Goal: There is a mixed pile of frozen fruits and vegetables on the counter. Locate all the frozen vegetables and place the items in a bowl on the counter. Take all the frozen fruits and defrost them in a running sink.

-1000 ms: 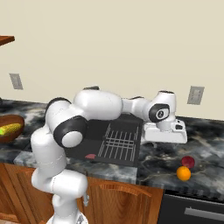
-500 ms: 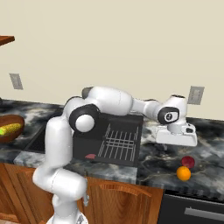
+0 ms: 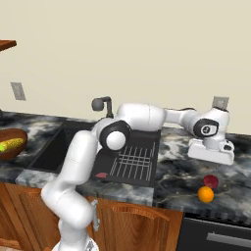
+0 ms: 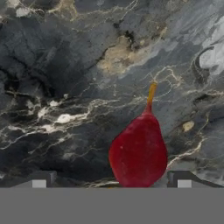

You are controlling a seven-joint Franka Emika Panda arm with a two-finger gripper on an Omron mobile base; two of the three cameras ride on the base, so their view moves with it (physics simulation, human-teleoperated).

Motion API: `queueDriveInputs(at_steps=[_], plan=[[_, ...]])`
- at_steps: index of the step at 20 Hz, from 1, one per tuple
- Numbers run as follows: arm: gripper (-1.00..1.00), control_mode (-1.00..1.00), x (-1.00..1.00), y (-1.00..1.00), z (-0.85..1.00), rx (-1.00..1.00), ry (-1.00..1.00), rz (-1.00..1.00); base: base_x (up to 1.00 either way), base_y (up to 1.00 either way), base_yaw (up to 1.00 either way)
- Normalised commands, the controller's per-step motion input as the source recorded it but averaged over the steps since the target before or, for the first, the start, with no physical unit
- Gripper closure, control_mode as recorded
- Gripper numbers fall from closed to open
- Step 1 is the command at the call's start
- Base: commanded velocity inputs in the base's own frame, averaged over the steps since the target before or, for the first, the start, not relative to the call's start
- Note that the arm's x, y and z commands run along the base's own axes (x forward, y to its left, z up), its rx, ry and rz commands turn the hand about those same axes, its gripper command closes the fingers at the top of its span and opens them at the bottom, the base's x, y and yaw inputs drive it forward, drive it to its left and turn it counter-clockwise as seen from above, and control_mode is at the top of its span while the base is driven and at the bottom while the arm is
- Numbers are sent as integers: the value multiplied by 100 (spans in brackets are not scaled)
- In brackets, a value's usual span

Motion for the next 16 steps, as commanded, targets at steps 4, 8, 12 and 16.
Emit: queueDriveInputs(at_steps=[4, 8, 12, 16], plan=[[-100, -100, 4, -17, -22, -2, -14, 0, 0, 0, 0], [-100, -100, -4, -1, -30, -11, -10, -1, 0, 0, 0], [-100, -100, -13, 34, -29, -15, 3, -6, 0, 0, 0], [-100, -100, -2, 38, -34, -18, 15, -11, 0, 0, 0]])
